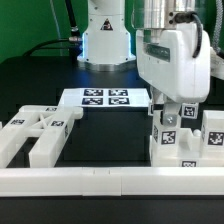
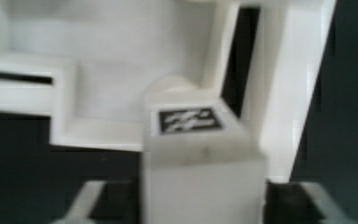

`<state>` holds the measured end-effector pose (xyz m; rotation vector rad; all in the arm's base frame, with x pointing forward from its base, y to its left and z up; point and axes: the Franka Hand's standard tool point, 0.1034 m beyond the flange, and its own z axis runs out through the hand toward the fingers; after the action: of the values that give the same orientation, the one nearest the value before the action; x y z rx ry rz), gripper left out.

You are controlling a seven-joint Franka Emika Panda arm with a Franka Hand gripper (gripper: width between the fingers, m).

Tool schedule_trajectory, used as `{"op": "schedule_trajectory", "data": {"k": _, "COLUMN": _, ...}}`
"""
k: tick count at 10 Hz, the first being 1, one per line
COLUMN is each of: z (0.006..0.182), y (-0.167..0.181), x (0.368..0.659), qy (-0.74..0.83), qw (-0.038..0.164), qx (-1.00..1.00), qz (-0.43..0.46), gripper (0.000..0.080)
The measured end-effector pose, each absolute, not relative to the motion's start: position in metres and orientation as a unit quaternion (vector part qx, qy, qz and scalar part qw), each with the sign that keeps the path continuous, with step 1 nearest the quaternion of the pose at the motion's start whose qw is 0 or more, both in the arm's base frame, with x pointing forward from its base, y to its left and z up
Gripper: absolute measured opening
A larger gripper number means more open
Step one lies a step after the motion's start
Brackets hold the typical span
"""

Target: Assemble chair

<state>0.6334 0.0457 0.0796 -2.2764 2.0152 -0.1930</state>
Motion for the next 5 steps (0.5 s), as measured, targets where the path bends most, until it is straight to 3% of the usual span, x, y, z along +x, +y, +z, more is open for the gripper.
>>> {"op": "schedule_trajectory", "data": {"k": 2, "z": 0.0797, "y": 0.0446, "x": 0.6337, "qy": 0.625, "qw": 0.045, "qx": -0.776, "qz": -0.066, "gripper": 0.0605}}
{"op": "schedule_trajectory", "data": {"k": 5, "z": 0.08, "y": 0.0457, "x": 0.6339, "qy": 0.457, "qw": 0.023, "qx": -0.886, "qz": -0.075, "gripper": 0.0647}}
